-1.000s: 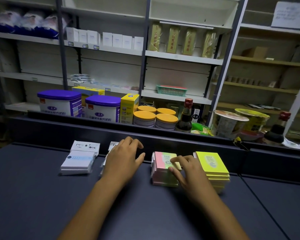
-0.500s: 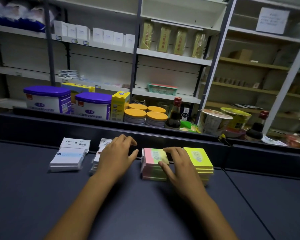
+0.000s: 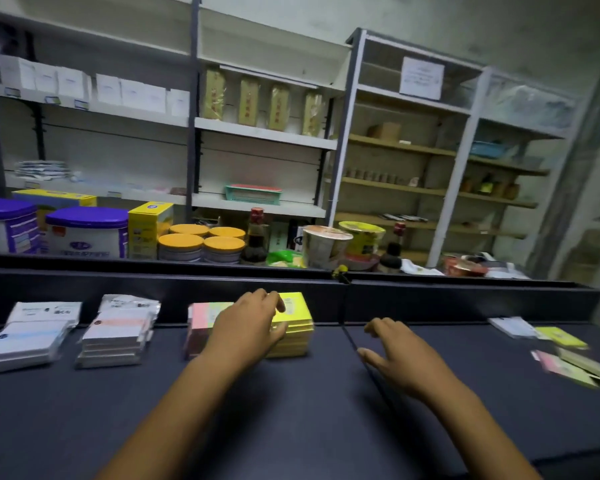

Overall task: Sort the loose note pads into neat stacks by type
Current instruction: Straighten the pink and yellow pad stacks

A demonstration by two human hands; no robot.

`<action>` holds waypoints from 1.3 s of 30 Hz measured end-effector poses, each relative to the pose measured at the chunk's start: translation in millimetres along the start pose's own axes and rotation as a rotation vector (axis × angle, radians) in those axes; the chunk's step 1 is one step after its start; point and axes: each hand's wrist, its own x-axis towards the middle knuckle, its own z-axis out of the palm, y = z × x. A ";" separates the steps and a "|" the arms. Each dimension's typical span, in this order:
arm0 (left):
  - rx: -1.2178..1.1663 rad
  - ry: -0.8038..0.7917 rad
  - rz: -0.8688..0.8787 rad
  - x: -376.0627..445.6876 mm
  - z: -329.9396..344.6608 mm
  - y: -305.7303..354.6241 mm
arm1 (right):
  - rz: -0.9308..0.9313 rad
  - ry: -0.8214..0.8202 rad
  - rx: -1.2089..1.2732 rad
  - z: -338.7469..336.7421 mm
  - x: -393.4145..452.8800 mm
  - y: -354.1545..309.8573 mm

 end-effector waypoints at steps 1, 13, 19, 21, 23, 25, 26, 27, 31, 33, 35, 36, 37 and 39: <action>0.007 -0.020 0.022 1.4 3.0 17.1 | 0.019 -0.005 -0.006 -4.6 -8.6 13.6; -0.041 -0.203 0.161 0.9 52.9 215.8 | 0.196 -0.012 -0.058 -40.5 -124.3 171.6; -0.099 -0.218 0.219 -4.1 76.1 295.4 | 0.273 0.022 -0.038 -51.6 -172.1 233.5; -0.115 -0.227 0.239 -2.0 83.7 316.4 | 0.296 0.030 -0.030 -55.0 -183.1 251.9; -0.131 -0.234 0.256 3.8 91.4 334.7 | 0.326 0.048 -0.015 -58.3 -189.8 270.1; -0.143 -0.242 0.273 12.1 100.4 351.5 | 0.365 0.060 0.002 -60.0 -193.4 287.9; -0.148 -0.246 0.283 16.9 105.9 359.2 | 0.382 0.062 0.008 -59.7 -194.4 296.8; -0.153 -0.252 0.293 21.9 112.1 366.7 | 0.396 0.060 0.010 -58.8 -194.5 305.8; -0.177 -0.280 0.317 46.4 140.4 396.1 | 0.435 0.066 -0.001 -56.0 -186.8 344.2; -0.192 -0.285 0.328 62.1 155.0 408.0 | 0.450 0.072 -0.009 -55.6 -178.7 361.8; -0.205 -0.294 0.331 79.8 169.1 418.6 | 0.458 0.069 -0.015 -53.8 -169.7 378.9; -0.206 -0.295 0.333 89.2 175.9 424.1 | 0.462 0.066 -0.017 -53.2 -165.1 387.9; -0.207 -0.296 0.336 97.4 181.2 429.0 | 0.468 0.066 -0.018 -53.2 -160.9 395.4; -0.216 -0.302 0.347 113.0 192.2 439.9 | 0.488 0.067 -0.014 -54.2 -152.4 411.6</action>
